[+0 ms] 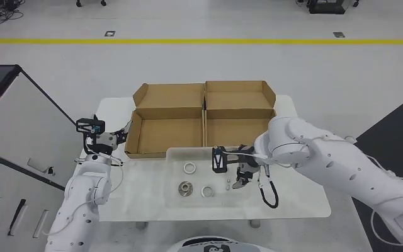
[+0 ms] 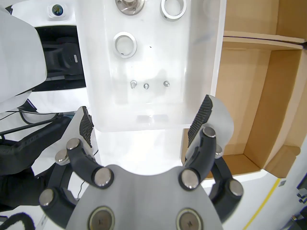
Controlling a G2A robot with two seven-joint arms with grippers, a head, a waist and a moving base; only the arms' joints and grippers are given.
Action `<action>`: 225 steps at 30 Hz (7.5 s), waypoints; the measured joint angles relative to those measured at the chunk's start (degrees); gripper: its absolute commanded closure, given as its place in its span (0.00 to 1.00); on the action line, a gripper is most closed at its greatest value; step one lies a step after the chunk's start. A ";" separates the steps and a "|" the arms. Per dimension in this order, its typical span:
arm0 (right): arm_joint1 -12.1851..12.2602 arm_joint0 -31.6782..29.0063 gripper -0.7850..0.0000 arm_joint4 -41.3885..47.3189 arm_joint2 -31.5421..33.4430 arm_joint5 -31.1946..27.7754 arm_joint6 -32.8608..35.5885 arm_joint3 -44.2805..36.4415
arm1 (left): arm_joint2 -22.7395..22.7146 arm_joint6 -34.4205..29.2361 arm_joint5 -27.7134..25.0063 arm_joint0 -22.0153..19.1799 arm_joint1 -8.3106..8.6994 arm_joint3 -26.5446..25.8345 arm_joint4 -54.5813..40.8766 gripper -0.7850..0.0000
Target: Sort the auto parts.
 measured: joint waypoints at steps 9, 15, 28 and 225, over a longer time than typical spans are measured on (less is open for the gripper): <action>-3.45 2.34 0.00 0.92 -5.32 1.73 1.57 2.13 | 0.00 0.00 0.00 0.00 0.00 0.00 0.00 0.00; -4.93 2.85 0.02 -0.30 -7.13 2.52 2.46 3.81 | 0.00 0.00 0.00 0.00 0.00 0.00 0.00 0.00; -6.07 1.72 0.57 -1.78 -8.09 3.80 2.77 5.91 | 0.00 0.00 0.00 0.00 0.00 0.00 0.00 0.00; -8.87 -16.66 1.00 47.20 26.30 -29.89 -68.00 -5.81 | 0.00 0.00 0.00 0.00 0.00 0.00 0.00 0.00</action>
